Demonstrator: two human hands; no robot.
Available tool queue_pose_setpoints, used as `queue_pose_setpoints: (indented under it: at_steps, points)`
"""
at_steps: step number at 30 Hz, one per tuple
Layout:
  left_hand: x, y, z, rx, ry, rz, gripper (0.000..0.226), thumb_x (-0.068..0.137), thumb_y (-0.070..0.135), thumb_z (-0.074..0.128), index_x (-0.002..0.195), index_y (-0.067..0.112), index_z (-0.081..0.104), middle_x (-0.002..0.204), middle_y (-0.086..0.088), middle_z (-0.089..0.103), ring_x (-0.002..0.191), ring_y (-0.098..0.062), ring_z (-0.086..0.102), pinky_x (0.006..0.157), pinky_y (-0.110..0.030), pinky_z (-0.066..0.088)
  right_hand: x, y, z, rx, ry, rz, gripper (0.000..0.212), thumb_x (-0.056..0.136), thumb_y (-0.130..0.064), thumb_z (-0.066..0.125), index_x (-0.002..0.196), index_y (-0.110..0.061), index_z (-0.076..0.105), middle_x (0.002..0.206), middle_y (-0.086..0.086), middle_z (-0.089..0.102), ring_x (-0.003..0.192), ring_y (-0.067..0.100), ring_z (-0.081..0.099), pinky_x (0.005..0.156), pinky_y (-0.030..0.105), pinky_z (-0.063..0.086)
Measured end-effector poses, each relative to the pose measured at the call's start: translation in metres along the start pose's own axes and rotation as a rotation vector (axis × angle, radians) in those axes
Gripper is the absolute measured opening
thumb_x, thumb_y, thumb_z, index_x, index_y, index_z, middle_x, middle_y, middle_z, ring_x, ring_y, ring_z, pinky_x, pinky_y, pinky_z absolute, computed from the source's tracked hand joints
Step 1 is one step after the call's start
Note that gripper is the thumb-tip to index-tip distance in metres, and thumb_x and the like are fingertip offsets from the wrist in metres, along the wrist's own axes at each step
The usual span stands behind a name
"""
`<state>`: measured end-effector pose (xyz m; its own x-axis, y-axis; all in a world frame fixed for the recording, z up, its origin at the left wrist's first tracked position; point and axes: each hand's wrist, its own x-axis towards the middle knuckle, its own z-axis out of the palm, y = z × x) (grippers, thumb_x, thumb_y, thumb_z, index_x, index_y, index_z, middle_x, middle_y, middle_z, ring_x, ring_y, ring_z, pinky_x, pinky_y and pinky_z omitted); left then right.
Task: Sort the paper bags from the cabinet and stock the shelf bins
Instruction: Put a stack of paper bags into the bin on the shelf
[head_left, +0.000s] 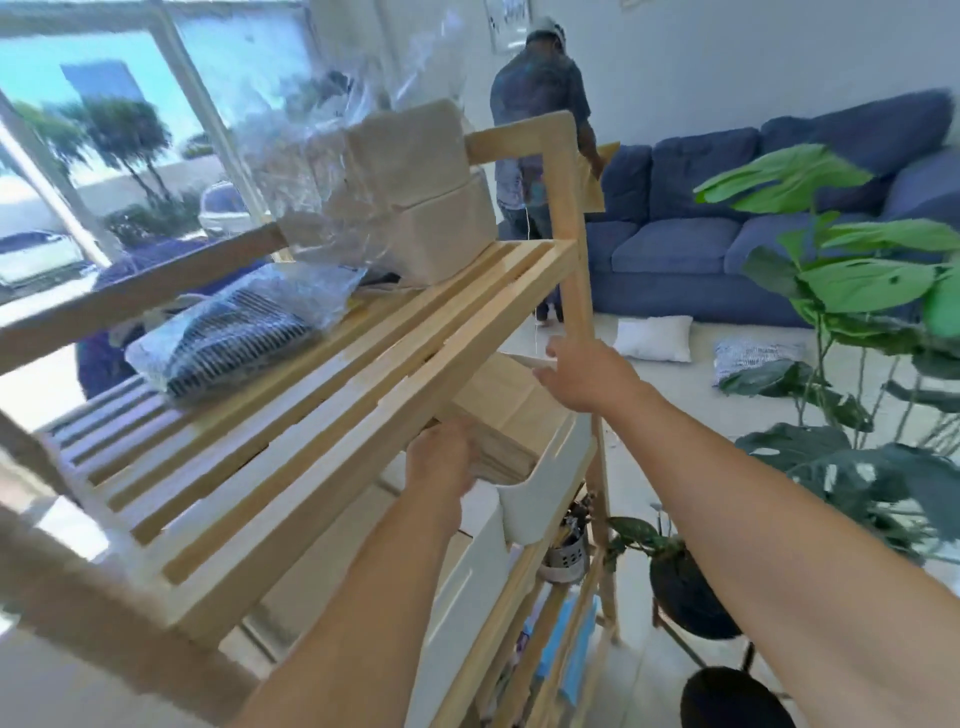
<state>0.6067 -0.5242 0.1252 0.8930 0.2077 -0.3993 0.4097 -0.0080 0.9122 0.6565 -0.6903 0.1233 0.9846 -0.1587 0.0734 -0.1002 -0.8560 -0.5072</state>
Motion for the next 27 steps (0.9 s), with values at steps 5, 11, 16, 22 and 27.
queue_pose_setpoints:
  at_steps: [5,11,16,22,27]
  points:
    - [-0.061,-0.007,-0.029,-0.009,-0.073,0.05,0.01,0.093,0.022,0.053,0.091,0.017,0.061,0.094,-0.001,0.066,0.093,-0.018,0.063,0.08,-0.034,0.05,-0.067,-0.023,-0.027,-0.106,-0.01,0.026,0.038,0.096,-0.038,0.041,0.126,-0.018,0.051,0.13,0.012,0.054,0.114,0.032,0.051,0.078,0.035,0.037]
    - [-0.145,-0.033,-0.077,-0.026,-0.19,0.065,0.016,0.096,0.022,0.05,0.081,0.019,0.054,0.086,0.0,0.061,0.073,-0.01,0.057,0.068,-0.026,0.044,-0.164,-0.039,-0.031,-0.087,0.061,0.025,0.028,0.095,-0.035,0.043,0.105,-0.013,0.059,0.117,0.013,0.062,0.106,0.032,0.054,0.084,0.038,0.042]
    - [-0.202,-0.065,-0.139,-0.088,-0.19,0.066,0.019,0.097,0.023,0.049,0.106,0.01,0.06,0.087,-0.001,0.059,0.069,-0.012,0.054,0.061,-0.025,0.04,-0.243,-0.065,-0.014,-0.03,0.062,0.033,0.034,0.097,-0.034,0.036,0.097,-0.011,0.061,0.108,0.017,0.064,0.099,0.033,0.054,0.074,0.035,0.038]
    - [-0.244,-0.087,-0.215,-0.167,-0.125,0.081,0.021,0.098,0.02,0.046,0.113,0.011,0.058,0.095,-0.003,0.063,0.077,-0.014,0.058,0.065,-0.026,0.046,-0.322,-0.12,0.009,0.157,0.056,0.022,0.034,0.097,-0.032,0.035,0.094,-0.011,0.062,0.101,0.015,0.066,0.093,0.034,0.058,0.079,0.038,0.049]
    - [-0.26,-0.1,-0.285,-0.237,-0.028,0.132,0.013,0.097,0.022,0.05,0.102,0.014,0.059,0.091,-0.002,0.064,0.078,-0.014,0.061,0.072,-0.028,0.05,-0.37,-0.173,0.042,0.345,-0.071,-0.02,0.034,0.096,-0.03,0.039,0.09,-0.01,0.065,0.089,0.014,0.068,0.086,0.033,0.065,0.081,0.05,0.056]
